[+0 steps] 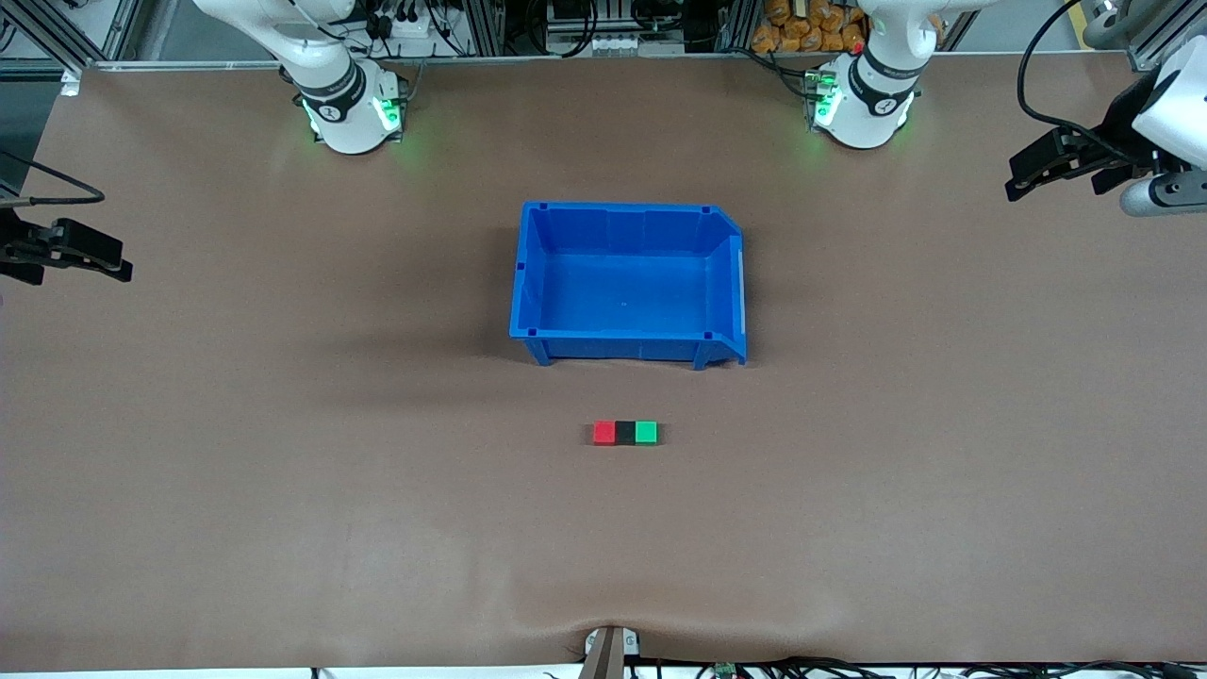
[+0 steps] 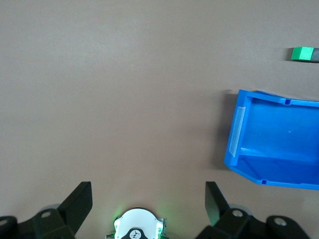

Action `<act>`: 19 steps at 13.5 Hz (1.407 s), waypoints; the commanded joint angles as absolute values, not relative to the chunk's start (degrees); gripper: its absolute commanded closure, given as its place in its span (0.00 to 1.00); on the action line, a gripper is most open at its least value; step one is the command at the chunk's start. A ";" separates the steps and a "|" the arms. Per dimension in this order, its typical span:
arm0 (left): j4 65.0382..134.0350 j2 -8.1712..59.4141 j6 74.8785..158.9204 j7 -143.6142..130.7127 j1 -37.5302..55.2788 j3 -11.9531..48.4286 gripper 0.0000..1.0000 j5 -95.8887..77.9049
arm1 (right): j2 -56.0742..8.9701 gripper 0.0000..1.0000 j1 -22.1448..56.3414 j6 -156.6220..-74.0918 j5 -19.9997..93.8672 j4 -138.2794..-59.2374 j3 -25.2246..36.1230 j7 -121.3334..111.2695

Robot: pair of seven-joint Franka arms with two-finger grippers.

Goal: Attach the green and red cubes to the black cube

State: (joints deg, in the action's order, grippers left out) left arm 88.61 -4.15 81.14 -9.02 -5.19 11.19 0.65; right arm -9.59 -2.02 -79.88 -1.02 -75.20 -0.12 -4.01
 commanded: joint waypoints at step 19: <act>88.42 -3.87 81.30 -8.09 -5.54 11.34 0.00 0.00 | 4.48 0.00 -2.99 -90.79 -1.05 -95.89 -0.18 -9.93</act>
